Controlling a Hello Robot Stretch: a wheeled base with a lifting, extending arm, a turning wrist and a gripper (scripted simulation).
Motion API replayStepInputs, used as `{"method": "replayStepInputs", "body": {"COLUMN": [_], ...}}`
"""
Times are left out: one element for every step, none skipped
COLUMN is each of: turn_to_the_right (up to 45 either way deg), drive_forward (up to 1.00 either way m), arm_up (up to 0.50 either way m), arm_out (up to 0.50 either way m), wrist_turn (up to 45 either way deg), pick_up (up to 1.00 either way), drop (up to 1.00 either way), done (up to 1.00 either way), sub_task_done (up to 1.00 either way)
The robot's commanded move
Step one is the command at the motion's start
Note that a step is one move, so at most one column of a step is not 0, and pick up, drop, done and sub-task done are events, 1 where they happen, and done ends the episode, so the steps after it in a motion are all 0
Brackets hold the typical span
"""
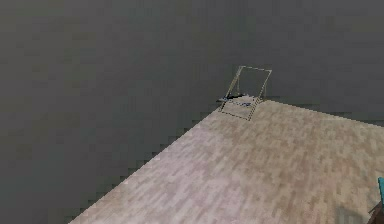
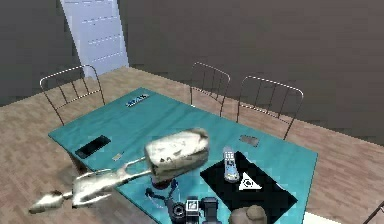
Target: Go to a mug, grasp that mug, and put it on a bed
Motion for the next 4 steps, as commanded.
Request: {"method": "replayStepInputs", "body": {"turn_to_the_right": [0.0, 0.0, 0.0, 0.0], "drive_forward": [0.0, 0.0, 0.0, 0.0], "arm_up": [0.36, 0.0, 0.0, 0.0], "arm_out": [0.0, 0.0, 0.0, 0.0], "wrist_turn": [0.0, -45.0, -45.0, -15.0], "pick_up": [0.0, 0.0, 0.0, 0.0], "drop": [0.0, 0.0, 0.0, 0.0], "done": [0.0, 0.0, 0.0, 0.0], "sub_task_done": [0.0, 0.0, 0.0, 0.0]}}
